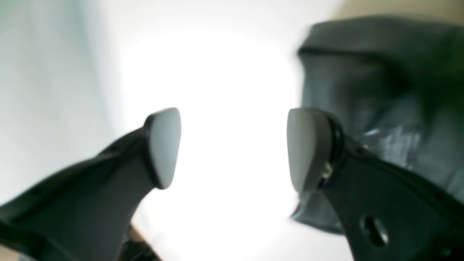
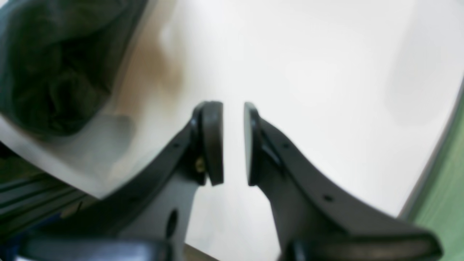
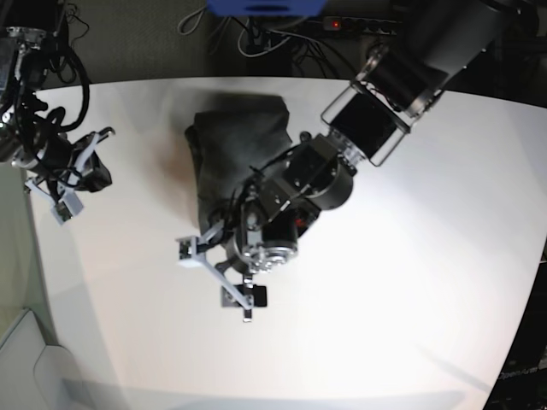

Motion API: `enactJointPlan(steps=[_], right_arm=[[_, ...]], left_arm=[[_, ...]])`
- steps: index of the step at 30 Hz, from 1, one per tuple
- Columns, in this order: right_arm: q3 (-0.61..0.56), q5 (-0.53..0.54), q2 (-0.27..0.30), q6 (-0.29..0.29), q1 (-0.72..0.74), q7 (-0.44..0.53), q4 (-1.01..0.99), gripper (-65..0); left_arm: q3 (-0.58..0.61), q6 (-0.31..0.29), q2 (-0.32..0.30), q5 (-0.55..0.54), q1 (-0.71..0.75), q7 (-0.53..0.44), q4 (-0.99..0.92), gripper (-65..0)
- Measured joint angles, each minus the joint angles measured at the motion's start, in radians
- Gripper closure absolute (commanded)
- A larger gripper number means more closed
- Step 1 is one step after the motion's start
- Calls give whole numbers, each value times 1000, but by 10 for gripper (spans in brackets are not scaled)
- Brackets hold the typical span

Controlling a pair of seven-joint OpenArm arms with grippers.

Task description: Layout the t-shirt on the table in an organized manner, then fold the t-shirt properly

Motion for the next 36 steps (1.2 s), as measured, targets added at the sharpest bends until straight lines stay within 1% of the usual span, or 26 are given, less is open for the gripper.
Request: enactJointPlan(steps=[2,4,5,6,8,9,11,12,13,14,15,16,17,19,23,25,26,27,29,30,32,36], right_arm=[[0,0,-1,0,-2,-1,0,-88],[0,-5,-16,0,-2,-3,5,-88],[0,-8,-31,0,-3,-4,16,-88],[-3,-7,-48,1,-3,-4,33,-88],[-19,-7,-89,0,-2,-3,75,-88],[-34,-3,-111,-1,0,0,90,-88],[-86,2,-162,0,9,-2,103,-87],[-116,2,-183,0,11,0,104,-86],[-147,0,-201,0,11,-1,105,-81],[-183,-3,-219,0,10,0,105,-73],[-219,-1,-231,0,8,-2,105,-67],[-253,-3,-242,1,8,-3,105,-64],[-286,-5,-253,1,8,-3,105,-63],[-351,-3,-264,1,9,8,103,-63],[-430,-2,-278,1,9,8,102,-63],[-430,-3,-278,1,9,14,99,-63],[-430,-4,-273,1,10,36,84,-64],[-430,0,-267,1,11,56,59,-64],[-430,-7,-260,0,12,64,-10,-64],[-436,-5,-247,0,11,66,-43,-64],[-434,-10,-231,-1,6,95,-93,-64],[-437,21,-212,0,14,173,-187,-64]], left_arm=[[-46,-12,3,12,8,-3,52,-444],[-134,-13,10,44,22,-10,94,-442],[-196,-14,14,72,35,-9,114,-430],[-259,-11,12,105,50,-6,134,-401],[-385,-11,4,145,94,2,170,-297],[-450,-18,3,165,122,8,187,-225],[-590,-19,4,169,175,19,235,-78],[-647,-15,4,169,193,48,260,-24],[-705,-21,6,171,208,80,287,0],[-761,-14,1,177,219,105,311,0],[-809,-14,-13,168,231,134,337,-22],[-840,-17,-34,167,245,149,362,-28],[-875,-17,-52,166,267,159,386,-23],[-934,-14,-79,176,327,214,443,-10],[-1011,-17,-121,166,442,241,537,-3],[-1042,-18,-130,165,491,241,573,-3],[-1057,-17,-129,167,516,241,578,-3],[-1071,-18,-129,166,543,241,580,-3],[-1088,-19,-126,166,586,243,580,-3],[-1089,-19,-124,164,601,243,580,-3],[-1089,-18,-124,162,617,242,585,-3],[-1086,-18,-110,161,639,237,593,-3]])
